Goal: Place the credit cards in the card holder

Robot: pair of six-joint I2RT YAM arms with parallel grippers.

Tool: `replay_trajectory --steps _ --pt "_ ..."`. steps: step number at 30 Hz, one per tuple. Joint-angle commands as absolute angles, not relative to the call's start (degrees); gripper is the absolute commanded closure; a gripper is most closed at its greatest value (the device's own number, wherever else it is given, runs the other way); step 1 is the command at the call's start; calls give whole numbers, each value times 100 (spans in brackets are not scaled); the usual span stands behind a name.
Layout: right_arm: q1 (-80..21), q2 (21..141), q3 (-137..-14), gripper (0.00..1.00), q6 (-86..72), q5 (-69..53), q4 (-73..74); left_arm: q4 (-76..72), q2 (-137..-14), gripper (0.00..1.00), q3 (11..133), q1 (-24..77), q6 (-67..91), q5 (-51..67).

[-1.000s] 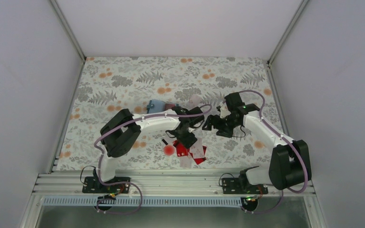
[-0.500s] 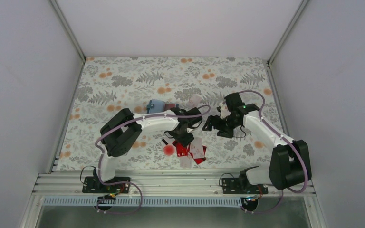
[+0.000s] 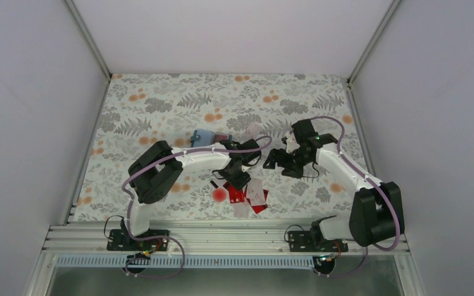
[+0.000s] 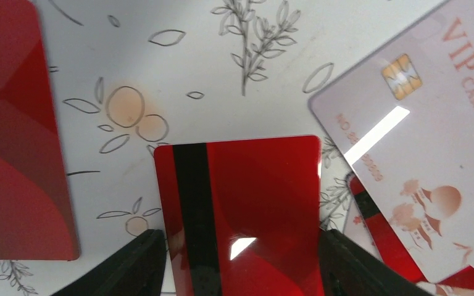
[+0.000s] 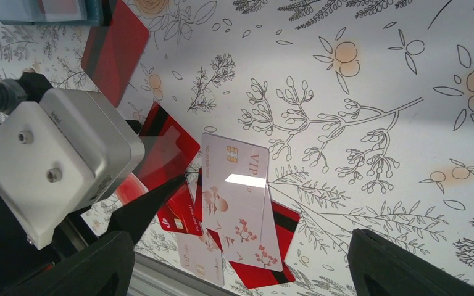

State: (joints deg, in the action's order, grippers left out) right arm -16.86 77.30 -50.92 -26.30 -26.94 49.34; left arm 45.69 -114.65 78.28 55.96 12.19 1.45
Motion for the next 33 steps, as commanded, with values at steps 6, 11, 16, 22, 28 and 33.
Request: replay_trajectory --steps 6,11,16,22,28,33 --pt "-1707 7664 -5203 12 -2641 -2630 5053 4413 -11876 49 7379 5542 1108 123" --pt "-1713 7628 -5203 12 -2663 -2629 5051 4481 -11842 49 7512 5538 1103 35" --pt "-1707 7607 -5194 12 -2702 -2641 5010 4571 -11707 52 7783 5553 1170 103" --pt "-1712 7563 -5163 12 -2707 -2661 4985 4719 -11480 20 8035 5614 1155 290" --pt "-1706 7512 -5120 12 -2699 -2696 4979 4824 -11511 13 8171 5620 1100 340" --pt "-1709 7454 -5098 12 -2660 -2673 5003 4883 -11660 13 8227 5642 1020 293"
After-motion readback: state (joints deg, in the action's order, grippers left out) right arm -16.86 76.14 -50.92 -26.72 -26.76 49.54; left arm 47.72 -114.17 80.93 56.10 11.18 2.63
